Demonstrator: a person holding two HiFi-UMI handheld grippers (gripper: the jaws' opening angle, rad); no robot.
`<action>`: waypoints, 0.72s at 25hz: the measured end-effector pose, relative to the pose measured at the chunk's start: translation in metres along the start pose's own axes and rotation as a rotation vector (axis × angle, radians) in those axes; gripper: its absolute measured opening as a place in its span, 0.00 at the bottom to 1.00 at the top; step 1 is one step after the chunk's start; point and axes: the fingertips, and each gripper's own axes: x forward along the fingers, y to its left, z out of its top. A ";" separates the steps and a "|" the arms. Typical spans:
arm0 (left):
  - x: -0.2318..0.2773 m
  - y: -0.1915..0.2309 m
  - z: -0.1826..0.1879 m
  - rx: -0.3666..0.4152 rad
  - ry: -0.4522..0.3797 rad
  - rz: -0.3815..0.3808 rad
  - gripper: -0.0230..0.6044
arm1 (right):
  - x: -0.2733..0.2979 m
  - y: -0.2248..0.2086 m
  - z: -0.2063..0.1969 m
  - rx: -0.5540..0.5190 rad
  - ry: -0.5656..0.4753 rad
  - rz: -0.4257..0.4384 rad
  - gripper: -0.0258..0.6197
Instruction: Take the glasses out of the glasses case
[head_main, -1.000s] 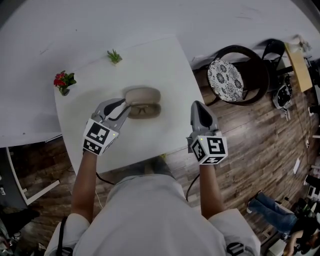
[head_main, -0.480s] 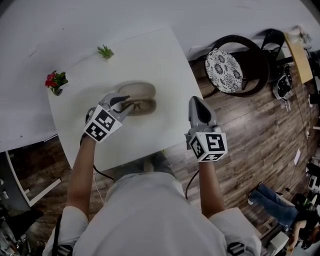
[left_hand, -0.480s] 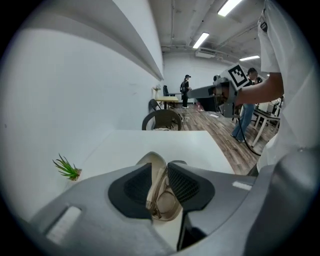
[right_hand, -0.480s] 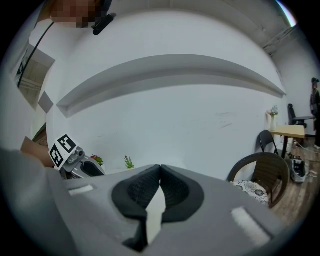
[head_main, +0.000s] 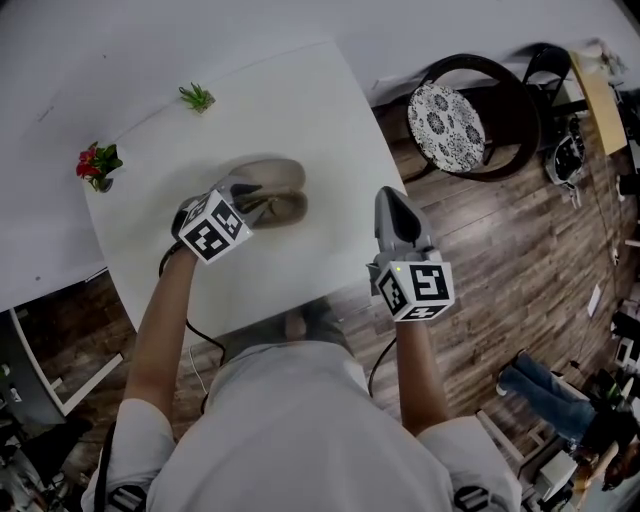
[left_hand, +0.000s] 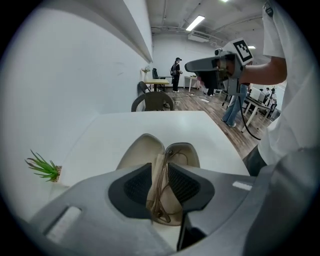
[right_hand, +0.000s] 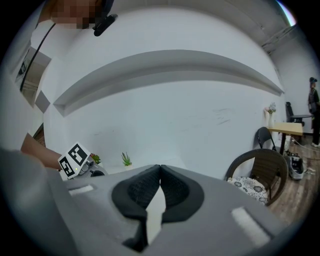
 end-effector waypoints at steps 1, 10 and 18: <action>0.005 -0.001 -0.003 0.002 0.016 -0.014 0.22 | 0.000 -0.001 -0.001 0.001 -0.001 -0.003 0.04; 0.035 -0.008 -0.022 0.025 0.125 -0.089 0.22 | 0.002 -0.006 -0.003 0.009 0.003 -0.018 0.04; 0.048 -0.006 -0.025 0.049 0.153 -0.100 0.19 | -0.002 -0.015 -0.010 0.019 0.015 -0.051 0.04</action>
